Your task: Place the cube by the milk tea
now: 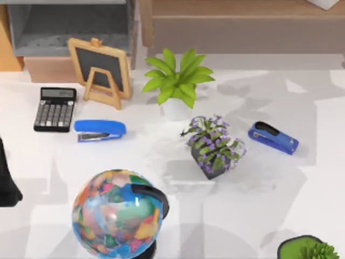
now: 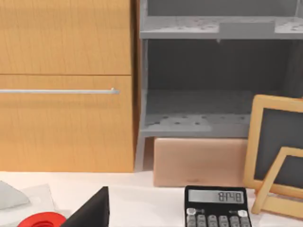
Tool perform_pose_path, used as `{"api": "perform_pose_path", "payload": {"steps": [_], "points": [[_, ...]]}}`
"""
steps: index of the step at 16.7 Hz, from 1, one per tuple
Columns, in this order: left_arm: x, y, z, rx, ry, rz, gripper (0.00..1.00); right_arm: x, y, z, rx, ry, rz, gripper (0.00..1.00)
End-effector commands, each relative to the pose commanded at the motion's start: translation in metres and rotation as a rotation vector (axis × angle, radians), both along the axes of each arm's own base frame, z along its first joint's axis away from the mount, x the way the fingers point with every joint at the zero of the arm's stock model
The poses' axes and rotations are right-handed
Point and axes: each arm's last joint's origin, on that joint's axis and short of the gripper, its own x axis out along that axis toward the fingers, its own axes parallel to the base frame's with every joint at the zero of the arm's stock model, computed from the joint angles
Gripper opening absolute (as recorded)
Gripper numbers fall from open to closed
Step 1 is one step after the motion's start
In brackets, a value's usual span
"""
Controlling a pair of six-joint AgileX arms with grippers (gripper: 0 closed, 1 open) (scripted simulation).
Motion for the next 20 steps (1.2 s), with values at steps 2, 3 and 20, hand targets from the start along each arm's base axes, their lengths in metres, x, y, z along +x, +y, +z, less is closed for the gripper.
{"api": "perform_pose_path", "payload": {"steps": [2, 3, 20], "points": [[0.000, 0.000, 0.000, 0.000, 0.000, 0.000, 1.00, -0.006, 0.009, 0.005, 0.034, 0.156, -0.032, 0.00], [0.000, 0.000, 0.000, 0.000, 0.000, 0.000, 1.00, -0.009, 0.014, 0.003, 0.052, 0.246, -0.050, 0.00], [0.000, 0.000, 0.000, 0.000, 0.000, 0.000, 1.00, -0.002, 0.064, -0.086, 0.017, 1.110, -0.210, 0.00]]}}
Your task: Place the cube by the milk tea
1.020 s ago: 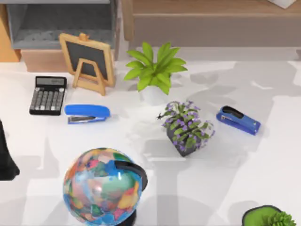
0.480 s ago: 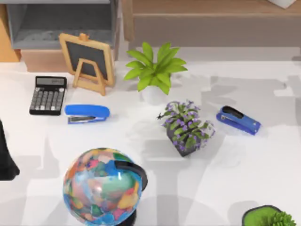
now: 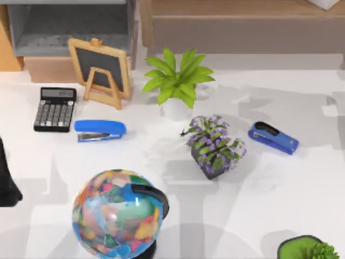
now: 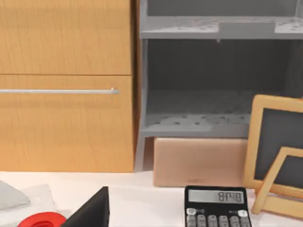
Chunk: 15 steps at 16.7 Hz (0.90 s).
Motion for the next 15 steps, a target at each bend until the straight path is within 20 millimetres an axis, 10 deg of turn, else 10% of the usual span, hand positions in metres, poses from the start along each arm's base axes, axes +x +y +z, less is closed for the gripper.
{"api": "perform_pose_path", "payload": {"steps": [15], "points": [[0.000, 0.000, 0.000, 0.000, 0.000, 0.000, 1.00, 0.002, 0.011, 0.004, -0.010, -0.050, 0.022, 0.00]]}}
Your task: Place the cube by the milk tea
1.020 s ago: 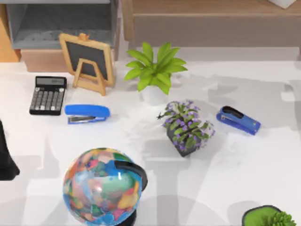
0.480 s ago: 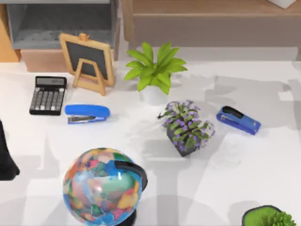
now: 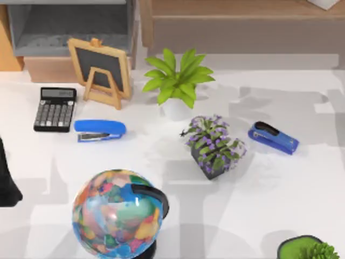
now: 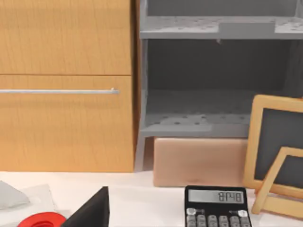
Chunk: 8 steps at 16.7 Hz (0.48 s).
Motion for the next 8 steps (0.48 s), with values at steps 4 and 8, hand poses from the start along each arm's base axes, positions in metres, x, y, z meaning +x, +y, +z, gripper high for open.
{"api": "perform_pose_path", "payload": {"steps": [4, 8], "points": [[0.000, 0.000, 0.000, 0.000, 0.000, 0.000, 1.00, 0.000, -0.005, -0.011, 0.003, 0.018, -0.009, 0.00], [0.000, 0.000, 0.000, 0.000, 0.000, 0.000, 1.00, -0.001, -0.008, -0.024, 0.008, 0.051, -0.016, 0.00]]}}
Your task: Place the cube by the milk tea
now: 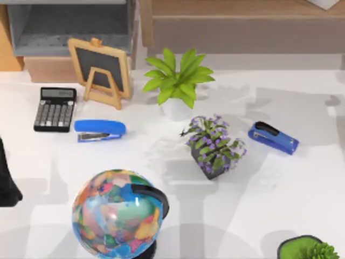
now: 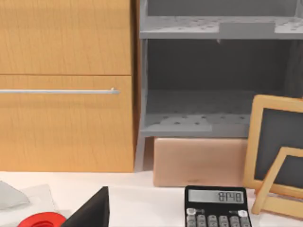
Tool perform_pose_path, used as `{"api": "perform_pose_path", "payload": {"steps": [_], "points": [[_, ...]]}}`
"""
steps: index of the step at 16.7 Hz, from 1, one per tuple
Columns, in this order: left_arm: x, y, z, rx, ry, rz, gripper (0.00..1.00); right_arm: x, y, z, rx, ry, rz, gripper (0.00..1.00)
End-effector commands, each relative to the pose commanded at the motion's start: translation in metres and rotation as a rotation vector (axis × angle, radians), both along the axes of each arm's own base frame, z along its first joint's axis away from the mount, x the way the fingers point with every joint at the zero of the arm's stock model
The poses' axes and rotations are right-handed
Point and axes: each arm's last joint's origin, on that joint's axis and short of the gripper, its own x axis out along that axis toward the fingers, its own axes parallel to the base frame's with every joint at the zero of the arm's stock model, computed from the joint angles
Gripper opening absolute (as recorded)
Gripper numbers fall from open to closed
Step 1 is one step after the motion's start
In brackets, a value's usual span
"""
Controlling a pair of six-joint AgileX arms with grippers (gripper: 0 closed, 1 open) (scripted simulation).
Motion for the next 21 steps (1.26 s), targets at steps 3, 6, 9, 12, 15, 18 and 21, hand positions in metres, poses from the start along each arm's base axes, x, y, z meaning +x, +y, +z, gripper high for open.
{"api": "perform_pose_path", "payload": {"steps": [3, 6, 9, 12, 15, 18, 21], "points": [[0.0000, 0.0000, 0.0000, 0.000, 0.000, 0.000, 1.00, 0.0000, 0.0000, 0.0000, 0.000, 0.000, 0.000, 0.08], [0.0000, 0.0000, 0.0000, 0.000, 0.000, 0.000, 1.00, 0.0000, 0.0000, 0.0000, 0.000, 0.000, 0.000, 0.30], [0.0000, 0.0000, 0.0000, 0.000, 0.000, 0.000, 1.00, 0.0000, 0.0000, 0.0000, 0.000, 0.000, 0.000, 0.53], [0.0000, 0.0000, 0.0000, 0.000, 0.000, 0.000, 1.00, 0.0000, 0.0000, 0.0000, 0.000, 0.000, 0.000, 0.75], [0.0000, 0.0000, 0.0000, 0.000, 0.000, 0.000, 1.00, 0.0000, 0.0000, 0.0000, 0.000, 0.000, 0.000, 0.98], [0.0000, 0.0000, 0.0000, 0.000, 0.000, 0.000, 1.00, 0.0000, 0.0000, 0.0000, 0.000, 0.000, 0.000, 1.00], [0.0000, 0.0000, 0.0000, 0.000, 0.000, 0.000, 1.00, 0.0000, 0.0000, 0.0000, 0.000, 0.000, 0.000, 1.00]]}}
